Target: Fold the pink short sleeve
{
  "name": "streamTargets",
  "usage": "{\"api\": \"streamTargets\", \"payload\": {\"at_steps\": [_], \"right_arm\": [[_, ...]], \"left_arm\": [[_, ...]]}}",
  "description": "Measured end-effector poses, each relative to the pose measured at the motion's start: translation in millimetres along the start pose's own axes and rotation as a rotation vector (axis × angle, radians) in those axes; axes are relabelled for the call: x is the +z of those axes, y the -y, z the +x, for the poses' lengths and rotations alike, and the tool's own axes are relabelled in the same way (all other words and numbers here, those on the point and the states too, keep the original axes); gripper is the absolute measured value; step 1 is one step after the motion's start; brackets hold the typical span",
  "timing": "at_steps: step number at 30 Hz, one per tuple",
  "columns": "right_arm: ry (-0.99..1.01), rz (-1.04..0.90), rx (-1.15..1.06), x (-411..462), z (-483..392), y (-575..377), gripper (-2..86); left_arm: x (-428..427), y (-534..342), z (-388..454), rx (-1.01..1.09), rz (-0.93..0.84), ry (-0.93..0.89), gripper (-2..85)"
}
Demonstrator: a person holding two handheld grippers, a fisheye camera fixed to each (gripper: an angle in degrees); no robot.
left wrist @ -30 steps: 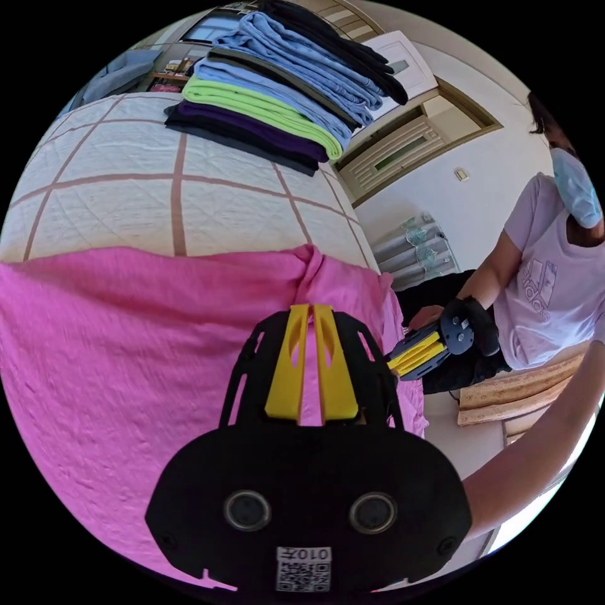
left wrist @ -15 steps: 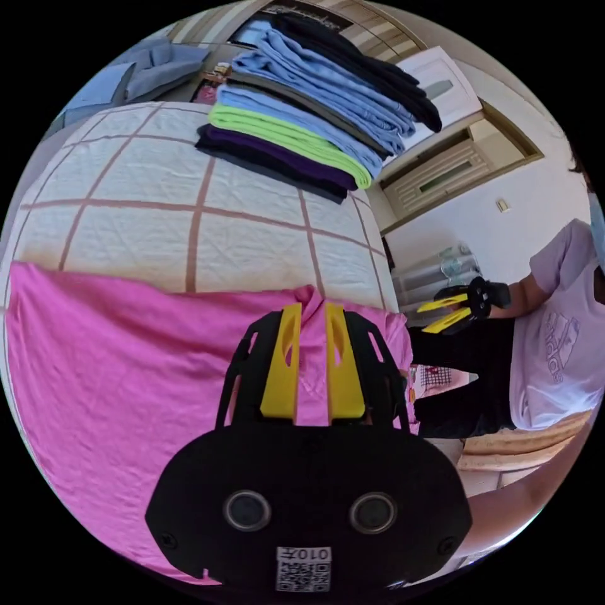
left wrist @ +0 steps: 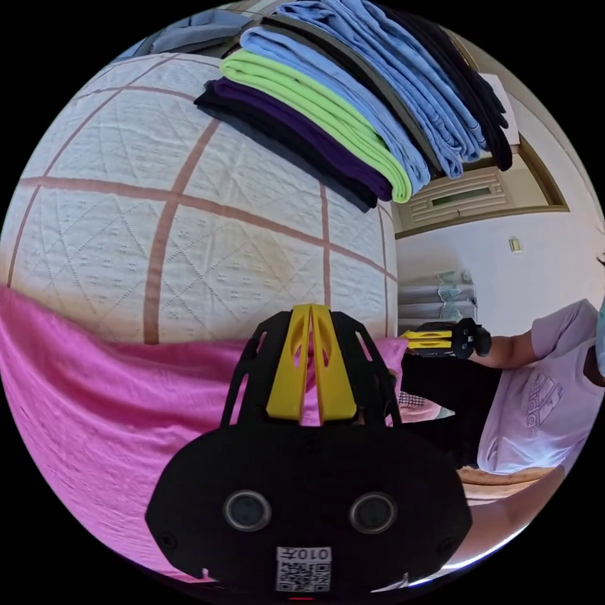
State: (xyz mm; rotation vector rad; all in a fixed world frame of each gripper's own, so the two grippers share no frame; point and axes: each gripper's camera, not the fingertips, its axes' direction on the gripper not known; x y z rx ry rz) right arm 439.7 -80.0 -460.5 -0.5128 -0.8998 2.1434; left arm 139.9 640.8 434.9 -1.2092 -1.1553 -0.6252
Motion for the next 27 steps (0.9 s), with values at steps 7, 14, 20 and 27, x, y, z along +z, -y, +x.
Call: {"api": "streamTargets", "payload": {"at_steps": [7, 14, 20, 27], "right_arm": [[0.016, -0.022, -0.089, 13.2, -0.5, -16.5, 5.1], [0.044, -0.005, -0.004, 19.8, 6.3, -14.4, 7.4], [0.08, 0.005, -0.003, 29.2, 7.0, -4.4, 4.4], [0.065, 0.001, 0.036, 42.3, -1.8, -24.6, 3.8]], "left_arm": [[3.0, -9.2, 26.4, -0.077, -0.033, 0.043, 1.7], [36.2, -9.2, 61.3, -0.02, -0.209, 0.133, 0.8], [41.1, -18.8, 73.3, -0.011, -0.241, 0.002, -0.1], [24.9, -53.6, 75.8, -0.159, -0.013, 0.026, -0.2]]}}
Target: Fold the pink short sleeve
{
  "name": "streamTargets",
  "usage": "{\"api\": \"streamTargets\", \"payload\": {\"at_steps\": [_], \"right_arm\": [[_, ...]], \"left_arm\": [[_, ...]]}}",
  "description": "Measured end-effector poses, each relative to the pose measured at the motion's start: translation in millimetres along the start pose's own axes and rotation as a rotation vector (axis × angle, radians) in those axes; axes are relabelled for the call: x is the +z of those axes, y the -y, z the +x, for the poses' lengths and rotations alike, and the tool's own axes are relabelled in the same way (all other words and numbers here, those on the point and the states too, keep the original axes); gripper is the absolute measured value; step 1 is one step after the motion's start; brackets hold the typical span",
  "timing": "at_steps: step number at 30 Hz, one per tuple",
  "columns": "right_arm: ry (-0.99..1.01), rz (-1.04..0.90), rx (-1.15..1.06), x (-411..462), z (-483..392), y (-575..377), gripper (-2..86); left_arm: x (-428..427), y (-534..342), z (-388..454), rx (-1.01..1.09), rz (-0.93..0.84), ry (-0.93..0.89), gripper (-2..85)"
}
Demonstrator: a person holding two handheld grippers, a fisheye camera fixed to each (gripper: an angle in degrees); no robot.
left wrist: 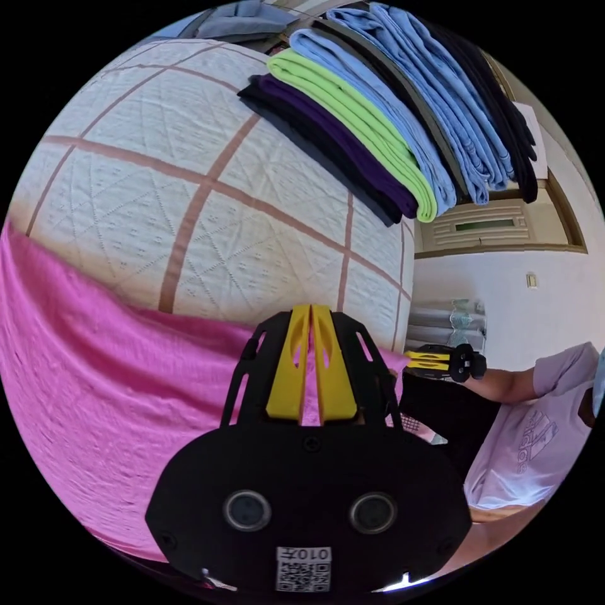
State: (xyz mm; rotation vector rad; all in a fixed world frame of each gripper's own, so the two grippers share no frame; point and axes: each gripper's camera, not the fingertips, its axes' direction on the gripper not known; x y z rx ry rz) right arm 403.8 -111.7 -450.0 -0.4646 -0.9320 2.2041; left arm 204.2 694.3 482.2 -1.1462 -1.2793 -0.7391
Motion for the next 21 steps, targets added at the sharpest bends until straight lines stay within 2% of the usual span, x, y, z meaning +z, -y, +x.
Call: {"api": "streamTargets", "payload": {"at_steps": [3, 7, 9, 12, 14, 16, 17, 18, 19, 21], "right_arm": [[0.01, 0.003, -0.011, 6.1, 0.5, -0.2, 3.1], [0.043, -0.028, -0.008, 4.7, 4.1, -3.1, 2.0], [0.014, -0.052, 0.002, 2.6, 3.8, -8.1, 1.6], [-0.028, -0.032, -0.021, -11.5, -1.8, -13.3, 1.4], [-0.041, 0.007, -0.081, -22.0, -11.3, -9.1, 1.4], [-0.06, 0.041, -0.176, -25.1, -27.2, 4.8, 1.6], [-0.07, 0.041, -0.203, -22.5, -31.3, 9.2, 1.7], [-0.089, 0.016, -0.263, -12.4, -38.9, 18.6, 2.0], [-0.091, -0.051, -0.333, 3.8, -45.5, 27.1, 2.2], [-0.083, -0.126, -0.428, 21.9, -52.3, 34.6, 2.6]], "left_arm": [[4.4, -22.0, 17.2, -0.002, 0.059, 0.09, -0.1], [0.7, -57.1, 33.1, 0.0, 0.178, 0.073, 0.1], [-21.5, -91.1, 49.6, 0.005, 0.357, 0.046, 0.2], [-39.5, -146.9, 81.5, -0.022, 0.49, 0.093, 0.2], [-31.7, -179.8, 107.4, -0.024, 0.489, 0.171, 0.1], [-8.5, -204.9, 130.7, 0.002, 0.413, 0.187, 0.1], [13.4, -218.5, 142.3, 0.003, 0.316, 0.204, 0.1], [36.7, -232.5, 150.6, -0.012, 0.211, 0.225, 0.1], [47.2, -240.8, 154.2, -0.019, 0.178, 0.235, 0.1], [66.5, -282.1, 172.6, -0.067, 0.203, 0.25, 0.3]]}}
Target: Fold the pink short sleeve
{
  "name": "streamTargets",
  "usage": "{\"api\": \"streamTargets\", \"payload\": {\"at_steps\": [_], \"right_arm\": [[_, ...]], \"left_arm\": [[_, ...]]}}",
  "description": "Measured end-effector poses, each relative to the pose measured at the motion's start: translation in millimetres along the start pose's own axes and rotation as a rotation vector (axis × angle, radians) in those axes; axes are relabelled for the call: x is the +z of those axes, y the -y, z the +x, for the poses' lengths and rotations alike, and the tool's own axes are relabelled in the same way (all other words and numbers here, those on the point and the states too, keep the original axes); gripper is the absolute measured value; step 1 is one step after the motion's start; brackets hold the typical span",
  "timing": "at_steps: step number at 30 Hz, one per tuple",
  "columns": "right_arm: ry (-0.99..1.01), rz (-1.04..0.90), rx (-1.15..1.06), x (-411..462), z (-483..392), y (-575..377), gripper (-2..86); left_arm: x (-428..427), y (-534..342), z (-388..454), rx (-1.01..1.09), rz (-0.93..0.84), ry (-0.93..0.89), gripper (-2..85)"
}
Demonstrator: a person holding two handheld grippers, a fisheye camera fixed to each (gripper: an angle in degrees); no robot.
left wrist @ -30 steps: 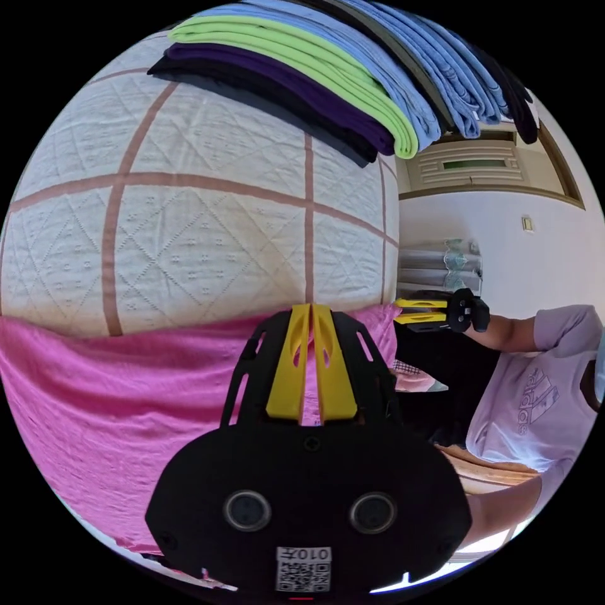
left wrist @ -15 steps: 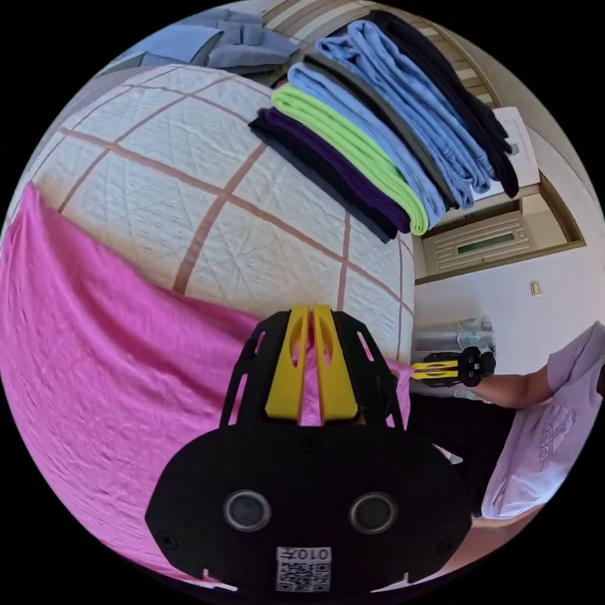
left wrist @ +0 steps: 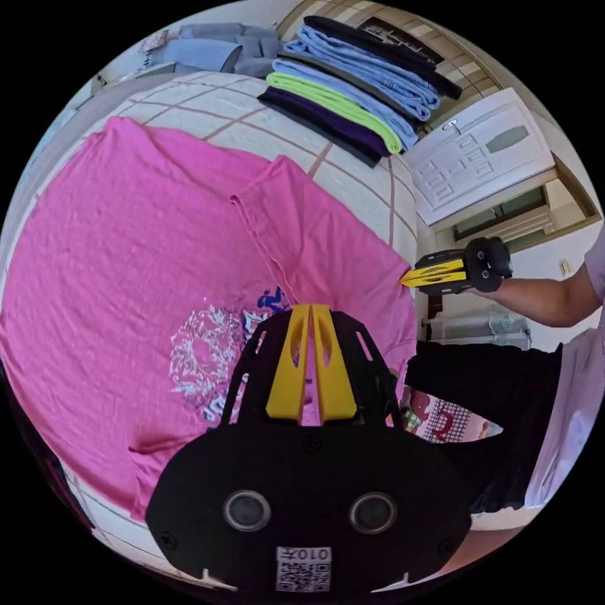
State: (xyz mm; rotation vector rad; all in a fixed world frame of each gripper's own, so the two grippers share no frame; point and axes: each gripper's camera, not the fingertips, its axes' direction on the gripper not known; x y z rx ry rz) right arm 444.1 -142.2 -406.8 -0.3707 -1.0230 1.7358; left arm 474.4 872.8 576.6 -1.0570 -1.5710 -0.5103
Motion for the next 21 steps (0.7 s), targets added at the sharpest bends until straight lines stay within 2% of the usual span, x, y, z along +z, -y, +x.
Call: {"api": "streamTargets", "payload": {"at_steps": [2, 4, 6, 10, 12, 16, 21], "right_arm": [[-0.015, 0.014, -0.084, -9.8, -1.9, 3.8, 3.0], [-0.043, 0.094, -0.186, -34.1, -10.2, -1.6, 4.4], [-0.104, 0.141, -0.324, -45.9, -26.2, -7.5, 6.0], [-0.18, 0.085, -0.668, -41.7, -67.1, -4.0, 7.3], [-0.174, 0.068, -0.742, -38.5, -76.7, 6.1, 7.6], [-0.215, 0.014, -0.86, -27.3, -91.0, 26.3, 7.9], [-0.238, -0.034, -0.94, -24.3, -99.3, 42.3, 7.8]], "left_arm": [[-20.7, -37.5, 21.8, -0.023, 0.118, 0.044, 0.7], [-43.7, -78.9, 54.8, -0.016, 0.19, 0.175, 1.7], [-51.5, -129.0, 107.0, 0.047, 0.096, 0.366, 3.4], [-32.6, -201.8, 177.6, 0.175, -0.058, 0.444, 5.2], [-12.3, -237.1, 208.5, 0.195, -0.168, 0.462, 6.1], [7.8, -264.8, 232.1, 0.172, -0.22, 0.497, 6.9], [4.9, -268.3, 235.7, 0.123, -0.18, 0.533, 5.9]]}}
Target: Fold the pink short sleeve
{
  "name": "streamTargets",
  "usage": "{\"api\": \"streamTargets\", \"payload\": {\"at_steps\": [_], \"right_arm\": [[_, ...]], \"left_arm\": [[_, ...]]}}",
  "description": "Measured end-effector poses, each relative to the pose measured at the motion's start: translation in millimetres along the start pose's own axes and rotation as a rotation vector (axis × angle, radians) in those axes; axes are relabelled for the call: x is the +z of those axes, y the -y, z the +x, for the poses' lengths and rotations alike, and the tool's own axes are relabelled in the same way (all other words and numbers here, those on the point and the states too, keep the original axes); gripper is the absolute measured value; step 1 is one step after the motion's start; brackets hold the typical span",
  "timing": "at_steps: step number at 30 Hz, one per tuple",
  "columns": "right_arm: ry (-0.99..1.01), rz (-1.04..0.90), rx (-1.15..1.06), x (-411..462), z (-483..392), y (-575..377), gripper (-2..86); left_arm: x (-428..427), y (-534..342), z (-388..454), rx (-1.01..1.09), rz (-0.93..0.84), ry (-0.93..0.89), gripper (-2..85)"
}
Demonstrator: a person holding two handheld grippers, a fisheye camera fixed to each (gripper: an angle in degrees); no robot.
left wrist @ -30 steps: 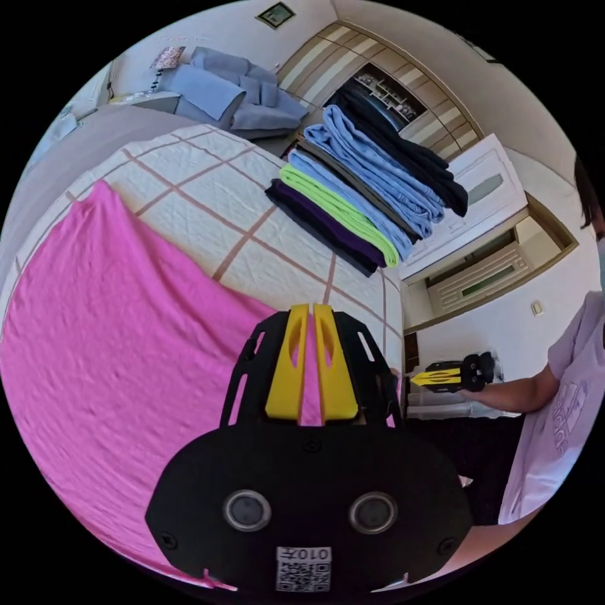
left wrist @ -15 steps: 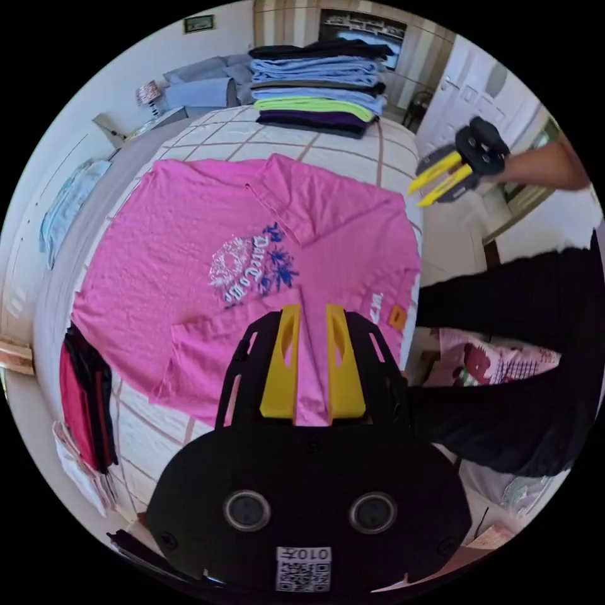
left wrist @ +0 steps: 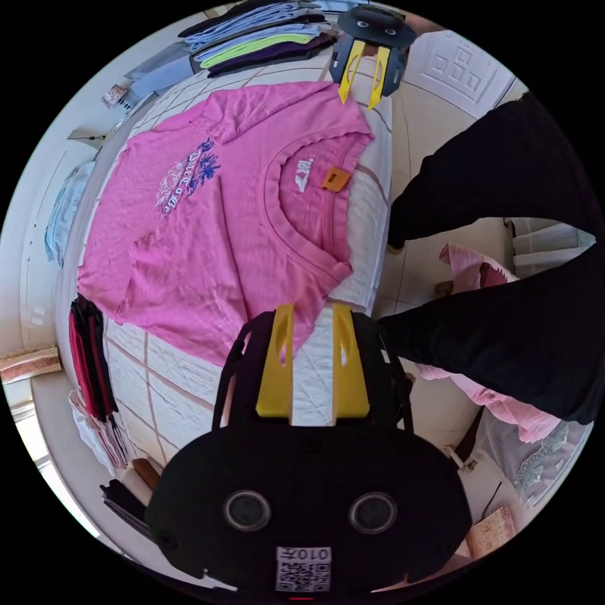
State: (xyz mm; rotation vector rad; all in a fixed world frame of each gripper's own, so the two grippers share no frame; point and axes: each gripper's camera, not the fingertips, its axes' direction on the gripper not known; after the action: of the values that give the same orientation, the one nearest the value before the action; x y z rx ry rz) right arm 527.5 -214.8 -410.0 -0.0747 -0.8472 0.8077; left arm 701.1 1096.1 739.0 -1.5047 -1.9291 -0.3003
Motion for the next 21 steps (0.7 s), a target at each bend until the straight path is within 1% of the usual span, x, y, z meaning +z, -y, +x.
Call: {"api": "streamTargets", "payload": {"at_steps": [2, 4, 7, 9, 15, 21], "right_arm": [[-0.019, -0.022, -0.03, 2.2, 1.4, 4.1, 7.6], [-0.04, -0.042, -0.039, 5.4, 8.0, 8.8, 7.0], [-0.028, -0.053, -0.04, 9.0, 21.6, 15.1, 5.2], [-0.011, -0.05, -0.045, 9.8, 29.9, 17.5, 3.9], [0.123, -0.001, -0.037, -8.7, 62.4, 7.7, 3.3], [0.164, 0.024, -0.06, -35.4, 79.6, -6.1, 3.0]], "left_arm": [[3.9, -1.0, 0.1, 0.022, -0.033, 0.019, 5.0], [3.4, -4.3, -2.4, 0.038, -0.02, 0.029, 4.0], [-0.7, -7.8, -14.4, 0.051, -0.012, -0.004, 2.0], [-4.1, -8.6, -28.1, 0.058, -0.019, -0.071, 1.0], [-21.5, -13.3, -71.6, 0.024, -0.027, -0.291, 0.1], [-53.1, -10.7, -81.9, 0.098, -0.078, -0.274, -0.1]]}}
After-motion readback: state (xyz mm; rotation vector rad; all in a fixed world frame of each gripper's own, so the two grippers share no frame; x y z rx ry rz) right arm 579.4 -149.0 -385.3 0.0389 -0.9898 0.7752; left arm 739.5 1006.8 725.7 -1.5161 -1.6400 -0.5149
